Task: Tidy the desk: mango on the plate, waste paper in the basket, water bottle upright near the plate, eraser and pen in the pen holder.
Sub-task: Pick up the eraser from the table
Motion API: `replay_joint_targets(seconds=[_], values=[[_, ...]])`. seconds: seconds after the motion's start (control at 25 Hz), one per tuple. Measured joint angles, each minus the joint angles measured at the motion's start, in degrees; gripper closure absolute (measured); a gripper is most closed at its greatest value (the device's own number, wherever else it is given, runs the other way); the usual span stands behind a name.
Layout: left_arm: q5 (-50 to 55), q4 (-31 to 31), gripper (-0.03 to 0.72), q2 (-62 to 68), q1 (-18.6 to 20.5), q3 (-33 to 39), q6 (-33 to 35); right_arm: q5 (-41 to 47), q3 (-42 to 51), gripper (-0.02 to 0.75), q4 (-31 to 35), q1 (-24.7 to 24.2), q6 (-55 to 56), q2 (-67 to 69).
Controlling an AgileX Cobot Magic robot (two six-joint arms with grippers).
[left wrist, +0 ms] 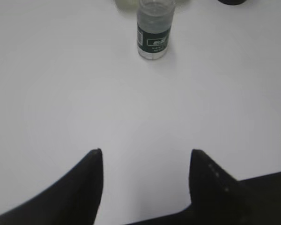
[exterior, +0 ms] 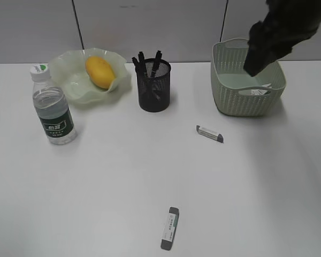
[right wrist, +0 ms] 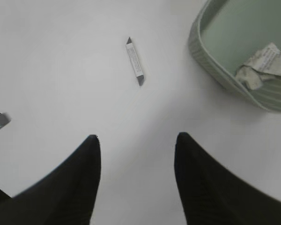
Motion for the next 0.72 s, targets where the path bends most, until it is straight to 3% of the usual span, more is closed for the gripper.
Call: replay_joint_targets(seconds=[0.2,0.4,0.72], values=[[3.3,-1.9,0.245,-12.9,0.0,7.1,-2.6,-1.1,-1.0,0.335,-0.2,0.2,-1.4,9.3],[3.1,-1.7,0.245,-24.0,0.0,8.3,-4.2,-4.0,-1.1,0.342,1.1,0.2,-4.2,15.6],[-1.0,-0.9,0.245,-26.7,0.0,10.4,-4.0,-8.4,-1.2,0.377,1.5,1.2,-6.1,22.5]])
